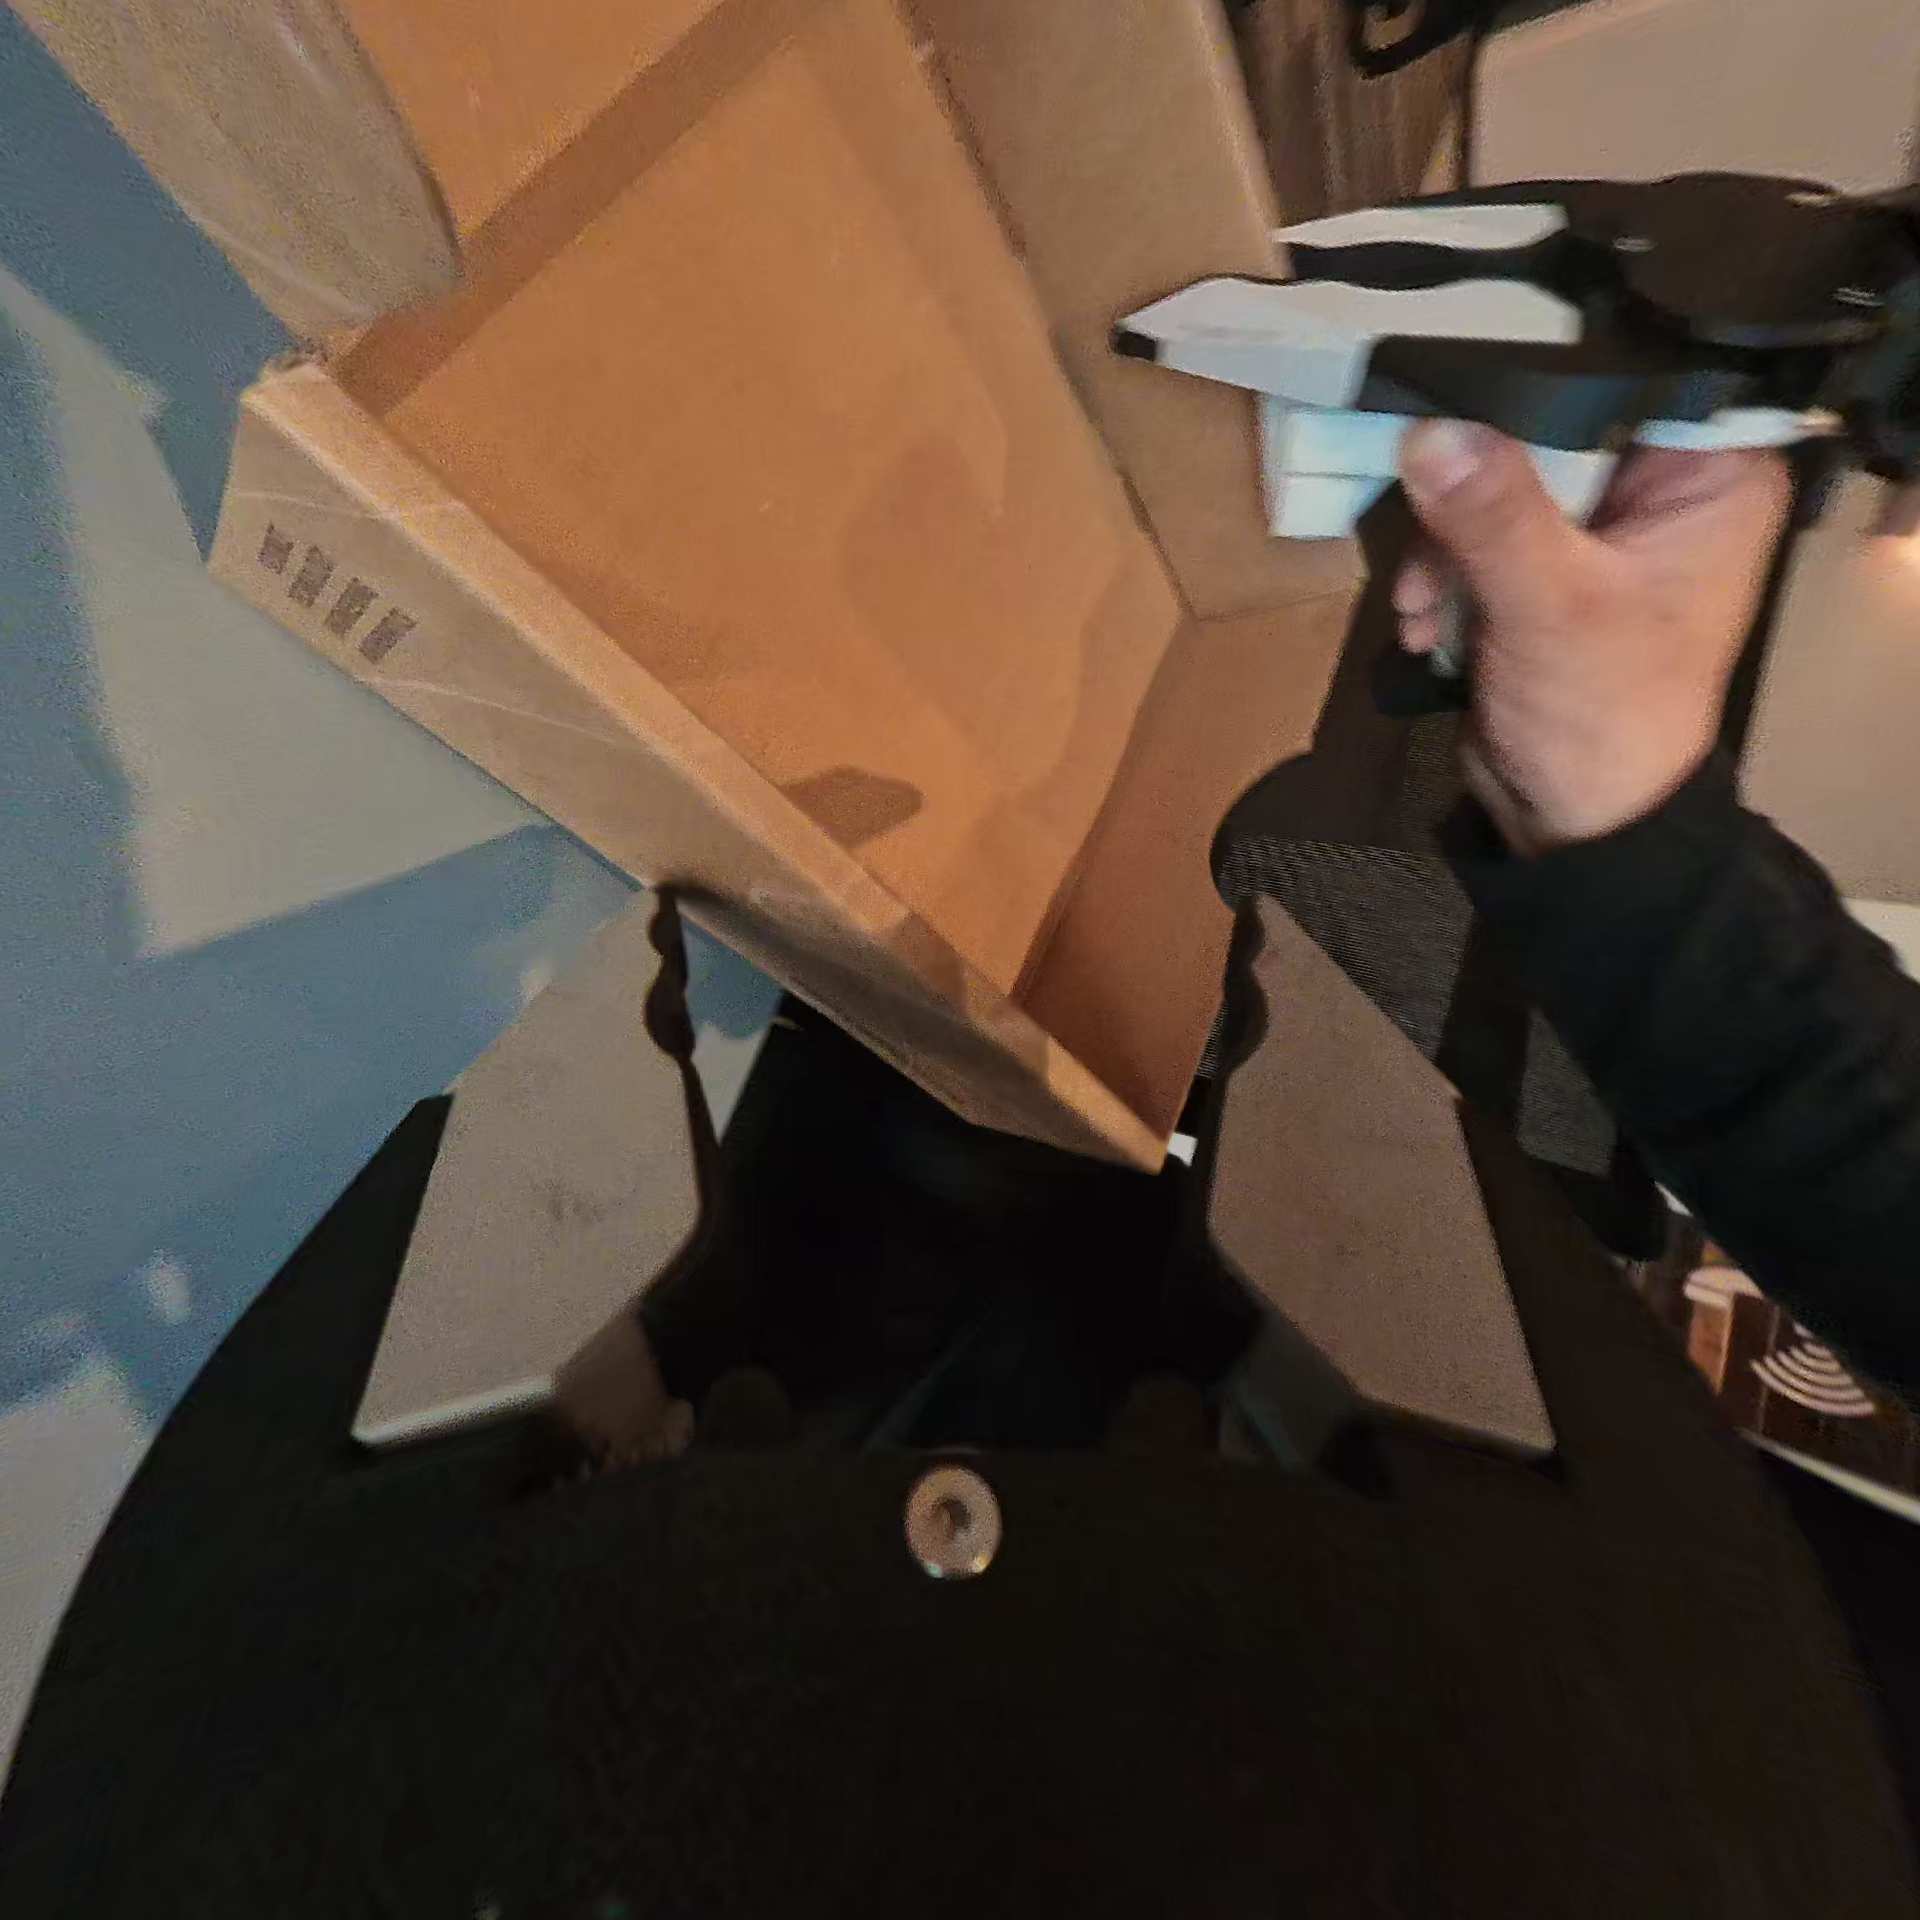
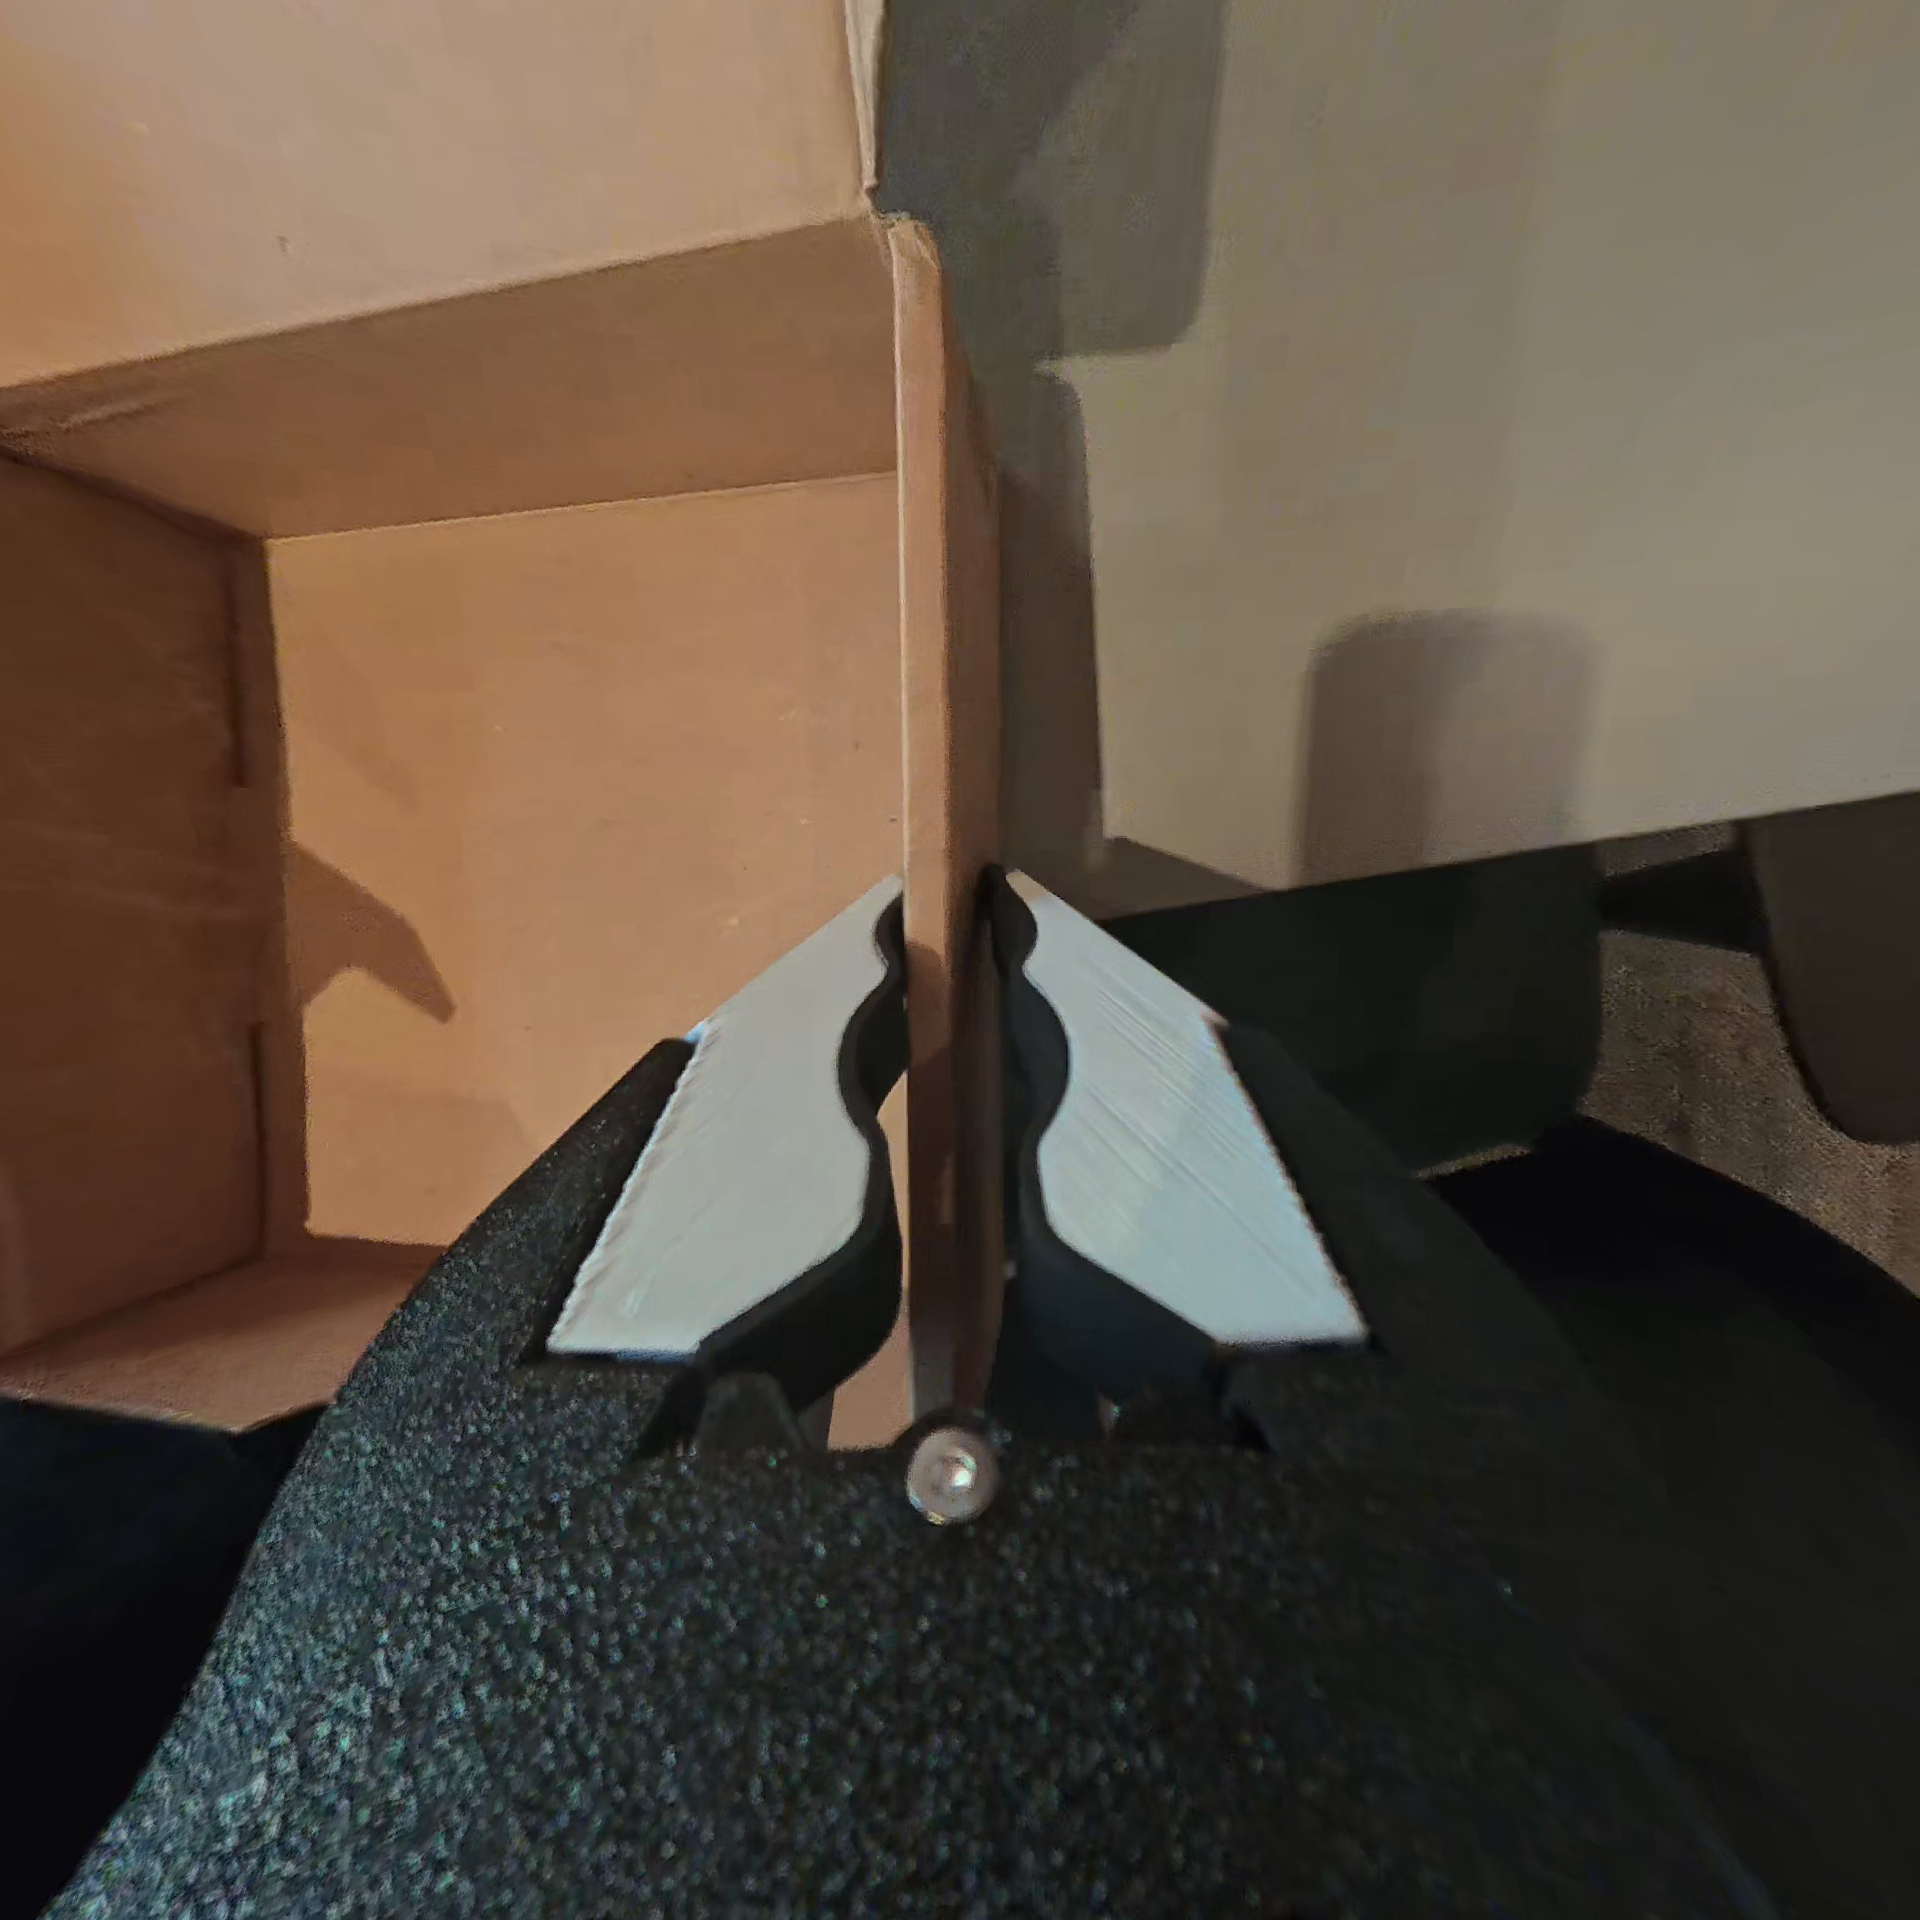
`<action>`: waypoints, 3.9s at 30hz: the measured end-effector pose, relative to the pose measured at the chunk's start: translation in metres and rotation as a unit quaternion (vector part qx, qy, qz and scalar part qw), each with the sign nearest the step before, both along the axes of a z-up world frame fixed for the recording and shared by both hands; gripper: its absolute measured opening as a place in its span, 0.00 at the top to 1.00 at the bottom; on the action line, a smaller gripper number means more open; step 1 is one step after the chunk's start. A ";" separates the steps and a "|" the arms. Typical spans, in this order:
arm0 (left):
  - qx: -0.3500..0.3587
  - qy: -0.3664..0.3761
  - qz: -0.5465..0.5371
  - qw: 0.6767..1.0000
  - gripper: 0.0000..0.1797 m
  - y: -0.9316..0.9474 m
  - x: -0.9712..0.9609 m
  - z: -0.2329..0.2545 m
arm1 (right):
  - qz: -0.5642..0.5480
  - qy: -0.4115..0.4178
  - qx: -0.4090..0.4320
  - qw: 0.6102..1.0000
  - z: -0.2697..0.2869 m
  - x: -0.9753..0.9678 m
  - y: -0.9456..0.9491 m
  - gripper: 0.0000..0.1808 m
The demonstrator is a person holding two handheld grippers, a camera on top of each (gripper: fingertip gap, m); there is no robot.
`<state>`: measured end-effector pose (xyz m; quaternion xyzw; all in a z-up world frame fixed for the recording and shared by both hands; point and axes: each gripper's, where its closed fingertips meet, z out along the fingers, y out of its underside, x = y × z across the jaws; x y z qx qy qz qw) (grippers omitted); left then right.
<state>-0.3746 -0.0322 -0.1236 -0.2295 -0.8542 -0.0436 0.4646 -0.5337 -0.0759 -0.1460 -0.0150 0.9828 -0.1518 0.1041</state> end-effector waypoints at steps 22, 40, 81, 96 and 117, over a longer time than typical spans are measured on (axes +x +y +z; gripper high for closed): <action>-0.088 -0.097 0.007 0.991 0.74 -0.043 0.027 -0.044 | -0.039 -0.369 0.102 0.923 -0.003 0.037 0.033 0.78; -0.267 -0.028 -0.291 0.918 0.59 0.028 -0.001 0.041 | 0.189 -0.039 -0.040 0.980 0.031 0.048 0.016 0.80; -0.660 -0.046 -0.429 0.615 0.59 -0.004 0.050 0.002 | 0.630 -0.021 -0.039 0.775 0.037 0.174 0.090 0.95; -0.688 0.048 -0.383 0.614 0.49 0.005 0.031 0.083 | 0.627 -0.163 -0.069 0.758 0.136 0.199 0.108 0.96; -0.670 -0.003 -0.368 0.645 0.54 -0.010 0.063 0.071 | 0.556 -0.079 -0.063 0.825 0.100 0.208 0.087 0.91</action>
